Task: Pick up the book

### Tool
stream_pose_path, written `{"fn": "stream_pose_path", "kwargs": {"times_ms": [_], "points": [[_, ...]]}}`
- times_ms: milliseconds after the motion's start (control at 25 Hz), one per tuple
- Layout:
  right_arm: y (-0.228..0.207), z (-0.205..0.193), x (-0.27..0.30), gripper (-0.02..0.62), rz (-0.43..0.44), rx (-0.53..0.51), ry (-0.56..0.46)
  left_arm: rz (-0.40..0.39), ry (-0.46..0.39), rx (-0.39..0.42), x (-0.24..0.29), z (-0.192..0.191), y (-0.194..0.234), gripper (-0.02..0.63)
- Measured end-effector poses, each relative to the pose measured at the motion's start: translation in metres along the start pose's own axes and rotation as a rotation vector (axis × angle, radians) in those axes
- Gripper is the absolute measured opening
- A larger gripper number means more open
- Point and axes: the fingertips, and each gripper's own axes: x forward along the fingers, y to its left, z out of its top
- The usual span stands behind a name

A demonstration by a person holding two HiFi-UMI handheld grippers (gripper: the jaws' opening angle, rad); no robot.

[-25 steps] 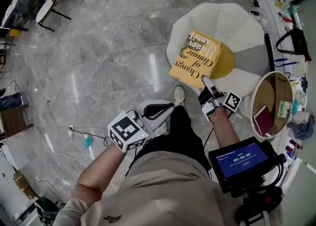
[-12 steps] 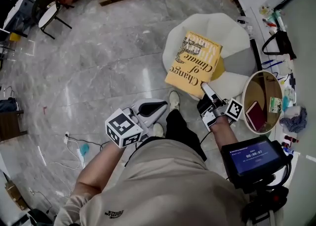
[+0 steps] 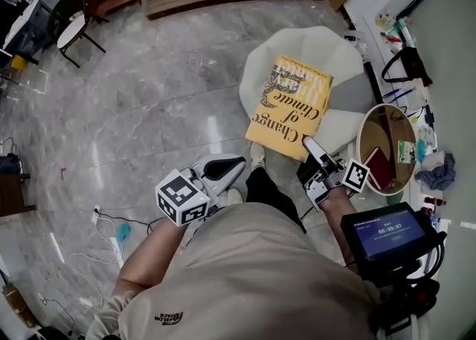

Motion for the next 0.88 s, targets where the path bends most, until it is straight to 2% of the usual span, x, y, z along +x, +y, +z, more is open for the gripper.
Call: {"fn": "stream_pose_path", "kwargs": {"times_ms": [880], "points": [[0.000, -0.004, 0.001, 0.149, 0.008, -0.009, 0.004, 0.001, 0.022, 0.022, 0.004, -0.003, 0.015, 0.008]]}}
